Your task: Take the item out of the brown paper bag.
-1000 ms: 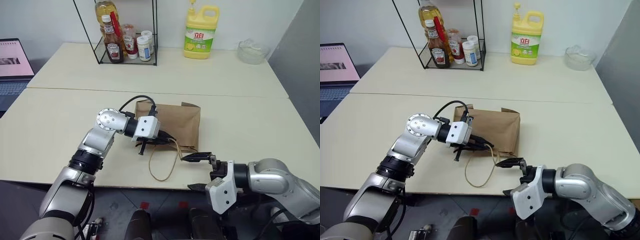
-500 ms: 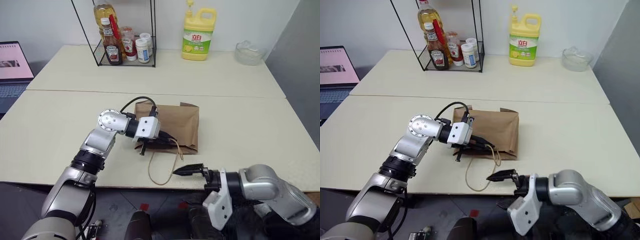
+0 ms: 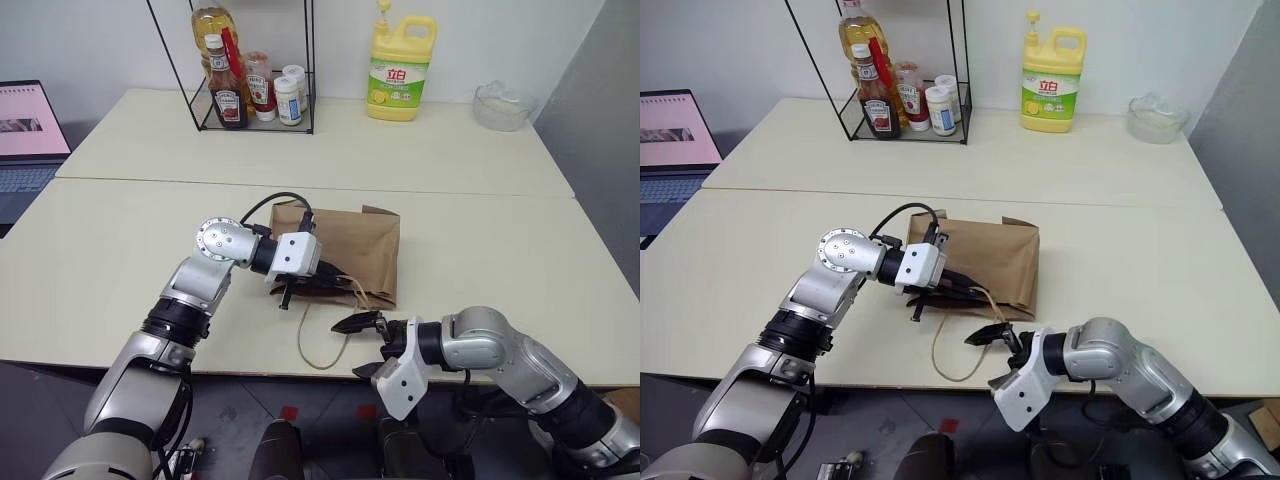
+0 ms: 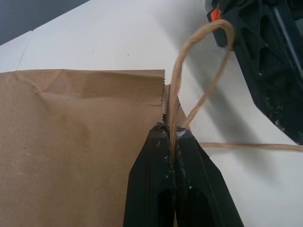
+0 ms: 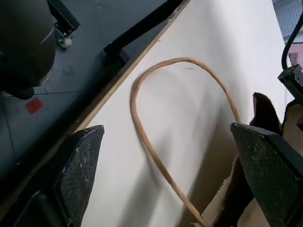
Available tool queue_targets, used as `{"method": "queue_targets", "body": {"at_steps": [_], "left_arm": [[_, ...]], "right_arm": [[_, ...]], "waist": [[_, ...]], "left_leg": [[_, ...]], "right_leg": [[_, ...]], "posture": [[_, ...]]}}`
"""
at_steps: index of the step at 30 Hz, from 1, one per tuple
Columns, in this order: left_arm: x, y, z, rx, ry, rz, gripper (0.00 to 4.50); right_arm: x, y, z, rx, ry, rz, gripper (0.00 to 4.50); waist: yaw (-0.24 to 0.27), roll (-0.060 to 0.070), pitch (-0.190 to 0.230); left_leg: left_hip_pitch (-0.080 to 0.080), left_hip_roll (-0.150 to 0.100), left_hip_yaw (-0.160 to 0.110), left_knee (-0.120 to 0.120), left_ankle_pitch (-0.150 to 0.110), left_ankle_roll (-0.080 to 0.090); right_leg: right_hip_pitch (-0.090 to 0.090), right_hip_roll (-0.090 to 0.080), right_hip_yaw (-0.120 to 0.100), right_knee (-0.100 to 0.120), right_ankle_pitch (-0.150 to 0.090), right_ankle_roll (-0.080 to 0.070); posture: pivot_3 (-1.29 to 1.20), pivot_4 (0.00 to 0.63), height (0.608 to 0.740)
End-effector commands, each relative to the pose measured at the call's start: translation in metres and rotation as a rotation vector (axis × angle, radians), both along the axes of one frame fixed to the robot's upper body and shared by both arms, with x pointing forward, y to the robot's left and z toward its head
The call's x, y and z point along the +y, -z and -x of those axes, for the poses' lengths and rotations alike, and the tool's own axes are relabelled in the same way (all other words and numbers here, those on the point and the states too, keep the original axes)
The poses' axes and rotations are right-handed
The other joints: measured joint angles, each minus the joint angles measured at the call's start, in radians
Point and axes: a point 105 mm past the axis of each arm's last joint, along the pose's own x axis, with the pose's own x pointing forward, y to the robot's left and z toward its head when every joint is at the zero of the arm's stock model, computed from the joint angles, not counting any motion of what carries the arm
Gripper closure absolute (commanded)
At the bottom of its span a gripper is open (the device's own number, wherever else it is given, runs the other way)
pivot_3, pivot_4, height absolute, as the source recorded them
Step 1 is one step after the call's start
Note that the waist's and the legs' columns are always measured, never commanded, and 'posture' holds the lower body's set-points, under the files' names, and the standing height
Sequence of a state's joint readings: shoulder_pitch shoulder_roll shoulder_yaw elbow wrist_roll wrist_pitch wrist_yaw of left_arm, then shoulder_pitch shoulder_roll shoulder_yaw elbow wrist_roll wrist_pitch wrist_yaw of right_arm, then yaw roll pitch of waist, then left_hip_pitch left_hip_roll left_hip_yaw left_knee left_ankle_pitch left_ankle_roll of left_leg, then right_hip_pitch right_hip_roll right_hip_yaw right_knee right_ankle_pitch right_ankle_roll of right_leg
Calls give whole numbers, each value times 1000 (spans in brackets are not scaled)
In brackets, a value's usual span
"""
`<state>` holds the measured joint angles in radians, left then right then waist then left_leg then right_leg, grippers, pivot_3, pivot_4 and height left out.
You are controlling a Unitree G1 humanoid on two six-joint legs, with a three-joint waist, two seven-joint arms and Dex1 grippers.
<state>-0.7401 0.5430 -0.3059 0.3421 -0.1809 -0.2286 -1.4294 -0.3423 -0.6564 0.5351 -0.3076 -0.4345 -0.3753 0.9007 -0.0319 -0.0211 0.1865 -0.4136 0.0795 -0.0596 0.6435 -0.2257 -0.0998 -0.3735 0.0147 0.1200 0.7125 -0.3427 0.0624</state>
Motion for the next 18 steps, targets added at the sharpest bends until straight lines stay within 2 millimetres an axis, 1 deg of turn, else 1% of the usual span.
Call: {"method": "queue_targets", "body": {"at_steps": [1, 3, 5, 8, 9, 14, 15, 18], "left_arm": [[-1, -17, -2, -65, 7, 27, 4465], [-2, -19, -2, -67, 8, 28, 4500], [-2, -20, -3, -70, 8, 29, 4500], [-2, -21, -3, -72, 8, 29, 4500], [-2, -21, -3, -73, 8, 30, 4500], [-3, -23, -3, -73, 7, 36, 4500], [-3, -25, -3, -71, 4, 41, 4500], [-4, -33, -6, -56, -21, 72, 4500]], "right_arm": [[2, 2, -8, -18, 23, 33, 0], [4, 3, -11, -13, 41, 42, 396], [3, 8, -13, 6, 62, 78, 934], [-2, 17, -13, 35, 90, 137, 1960], [-2, 18, -13, 44, 95, 141, 2414], [-2, 24, -9, 94, 108, 176, 4284], [-3, 25, -8, 102, 109, 185, 4482], [-4, 30, -5, 124, 111, 204, 4482]], "waist": [[0, 0, 0], [0, 0, 0], [0, 0, 0], [0, 0, 0], [0, 0, 0], [0, 0, 0], [0, 0, 0], [0, 0, 0]], "left_leg": [[0, 0, 0, 0, 0, 0], [0, 0, 0, 0, 0, 0], [0, 0, 0, 0, 0, 0], [0, 0, 0, 0, 0, 0], [0, 0, 0, 0, 0, 0], [1, 0, 0, 0, 0, 0], [1, 0, 0, 0, 0, 0], [0, 0, 0, 0, 0, 0]], "right_leg": [[0, 0, 0, 0, 0, 0], [0, 0, 0, 0, 0, 0], [0, 0, 0, 0, 0, 0], [0, 0, 0, 0, 0, 0], [0, 0, 0, 0, 0, 0], [0, 0, 0, 0, 0, 0], [0, 0, 0, 0, 0, 0], [0, 0, 0, 0, 0, 0]], "posture": [[0, 150, 740], [0, 150, 740], [0, 150, 740], [0, 150, 740], [0, 150, 740], [0, 150, 740], [0, 150, 740], [0, 150, 740]]}}
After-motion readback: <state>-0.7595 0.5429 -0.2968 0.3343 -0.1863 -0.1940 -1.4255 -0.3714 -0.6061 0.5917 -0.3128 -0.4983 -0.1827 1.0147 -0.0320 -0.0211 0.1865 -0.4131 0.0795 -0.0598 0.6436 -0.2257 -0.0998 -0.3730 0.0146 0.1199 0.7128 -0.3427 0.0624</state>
